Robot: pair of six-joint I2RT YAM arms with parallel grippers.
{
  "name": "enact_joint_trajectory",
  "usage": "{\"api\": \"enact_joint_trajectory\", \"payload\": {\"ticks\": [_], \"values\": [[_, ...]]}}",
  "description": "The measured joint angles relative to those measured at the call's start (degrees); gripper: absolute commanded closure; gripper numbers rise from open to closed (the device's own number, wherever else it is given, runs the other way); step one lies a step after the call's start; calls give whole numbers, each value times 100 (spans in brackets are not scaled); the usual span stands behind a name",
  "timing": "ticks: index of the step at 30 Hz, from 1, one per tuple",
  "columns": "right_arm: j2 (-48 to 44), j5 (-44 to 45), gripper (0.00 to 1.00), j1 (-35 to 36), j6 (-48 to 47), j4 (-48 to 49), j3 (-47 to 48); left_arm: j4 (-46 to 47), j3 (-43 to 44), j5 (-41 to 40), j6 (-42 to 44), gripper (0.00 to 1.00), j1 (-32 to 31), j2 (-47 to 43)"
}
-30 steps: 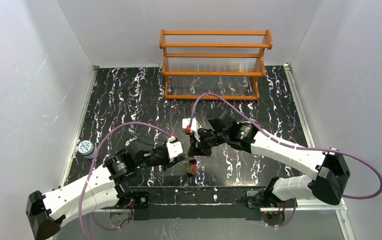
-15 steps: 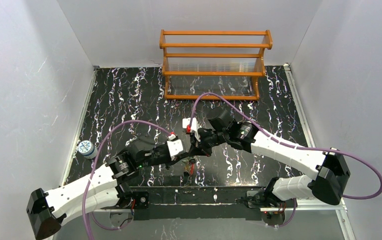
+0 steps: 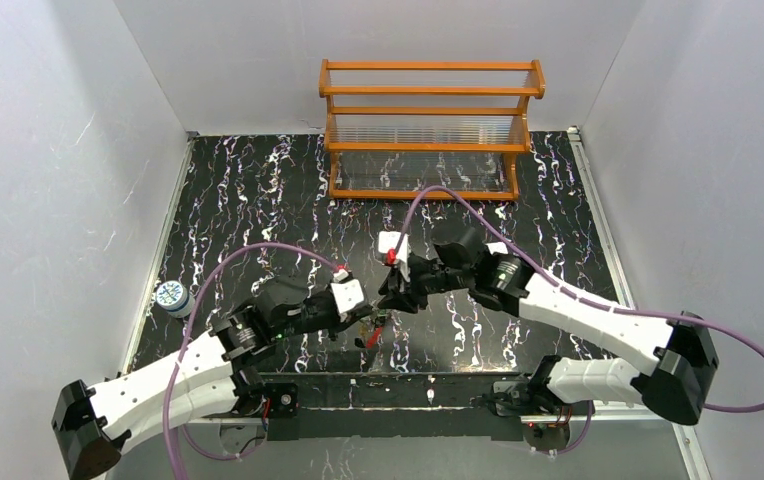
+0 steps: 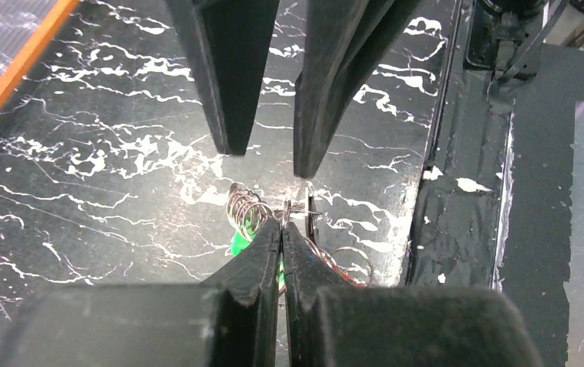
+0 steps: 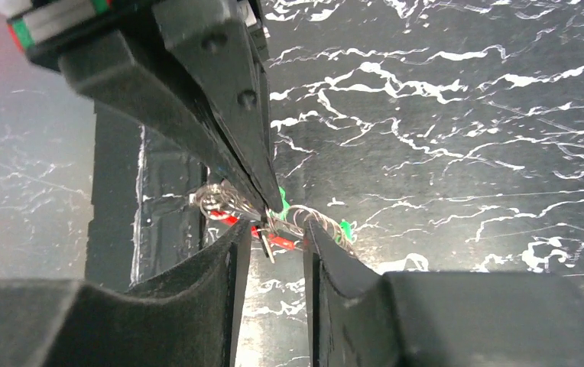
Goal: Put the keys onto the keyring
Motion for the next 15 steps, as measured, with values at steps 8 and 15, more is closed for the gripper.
{"api": "enact_joint_trajectory", "payload": {"ticks": [8,15], "values": [[-654,125,54,-114,315,960,-750,1152,-876,-186,-450,100,0,-1016],[-721,-258,54,-184,514,1388,-844,2492,-1665,-140,-826,100,0,-1661]]}}
